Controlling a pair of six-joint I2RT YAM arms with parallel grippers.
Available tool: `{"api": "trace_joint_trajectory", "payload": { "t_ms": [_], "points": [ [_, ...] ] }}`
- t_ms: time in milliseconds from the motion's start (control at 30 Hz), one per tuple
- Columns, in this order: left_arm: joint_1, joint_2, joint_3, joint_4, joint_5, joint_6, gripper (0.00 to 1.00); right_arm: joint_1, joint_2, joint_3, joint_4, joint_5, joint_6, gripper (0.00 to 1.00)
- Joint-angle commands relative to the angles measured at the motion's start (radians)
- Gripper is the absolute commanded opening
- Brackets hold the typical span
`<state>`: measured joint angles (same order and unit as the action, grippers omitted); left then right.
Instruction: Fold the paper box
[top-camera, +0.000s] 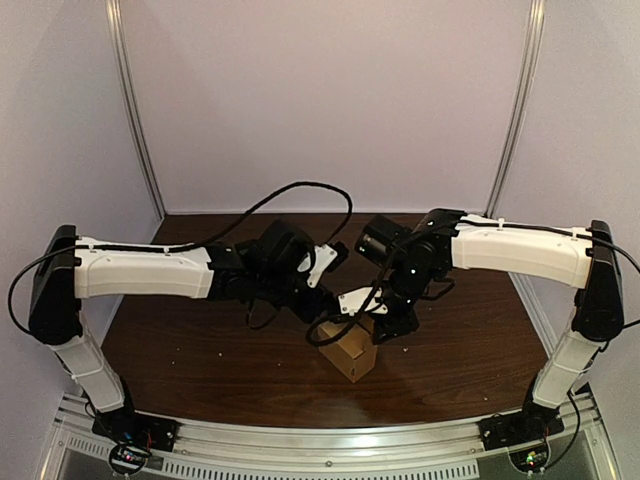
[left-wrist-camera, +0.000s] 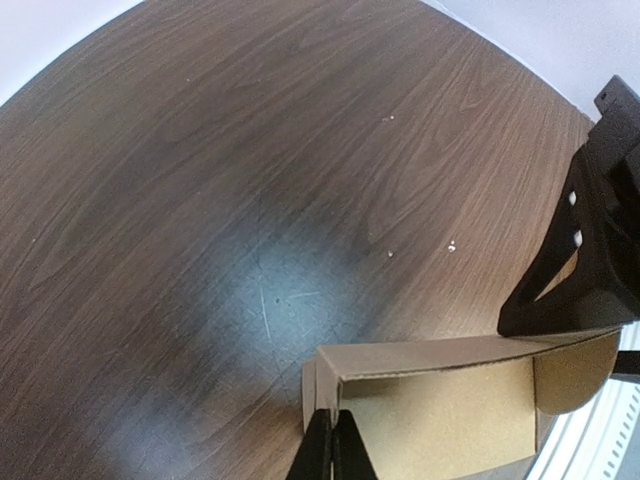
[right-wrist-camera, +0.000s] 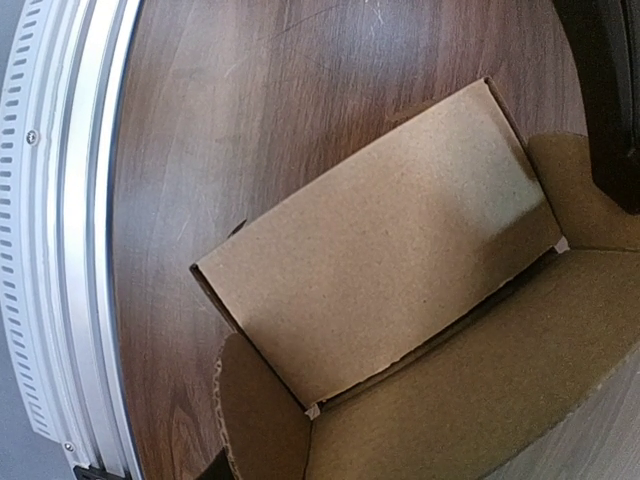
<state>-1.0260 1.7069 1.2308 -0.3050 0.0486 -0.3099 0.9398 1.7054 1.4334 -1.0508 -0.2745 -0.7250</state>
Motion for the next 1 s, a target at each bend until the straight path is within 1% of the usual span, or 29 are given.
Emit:
{"api": "trace_joint_trajectory", "payload": {
  "t_ms": [0, 200, 300, 500, 600, 667, 767, 833, 967],
  "points": [
    [-0.019, 0.035, -0.091, -0.114, 0.032, -0.042, 0.00, 0.018, -0.007, 0.019, -0.009, 0.032, 0.013, 0.38],
    [-0.022, 0.029, -0.127, -0.102, 0.011, -0.049, 0.00, 0.023, -0.010, 0.019, -0.011, 0.038, 0.010, 0.38],
    [-0.021, 0.019, -0.115, -0.113, 0.003, -0.041, 0.00, 0.025, -0.010, 0.022, -0.012, 0.043, 0.009, 0.38],
    [-0.022, 0.020, -0.019, -0.211, -0.029, 0.014, 0.00, 0.026, -0.006, 0.028, -0.016, 0.049, 0.010, 0.38],
    [-0.021, 0.038, 0.040, -0.290, -0.033, 0.028, 0.00, 0.025, -0.006, 0.031, -0.017, 0.056, 0.010, 0.38],
    [-0.021, 0.057, 0.084, -0.352, -0.061, 0.027, 0.00, 0.025, -0.008, 0.030, -0.018, 0.058, 0.009, 0.38],
    [-0.022, 0.076, 0.125, -0.401, -0.049, 0.012, 0.00, 0.025, -0.013, 0.030, -0.018, 0.060, 0.009, 0.38],
    [-0.022, 0.080, 0.139, -0.412, -0.009, -0.005, 0.00, 0.025, -0.014, 0.030, -0.018, 0.058, 0.009, 0.38],
    [-0.021, 0.076, 0.158, -0.424, 0.008, -0.014, 0.00, 0.025, -0.015, 0.028, -0.018, 0.055, 0.009, 0.38]
  ]
}}
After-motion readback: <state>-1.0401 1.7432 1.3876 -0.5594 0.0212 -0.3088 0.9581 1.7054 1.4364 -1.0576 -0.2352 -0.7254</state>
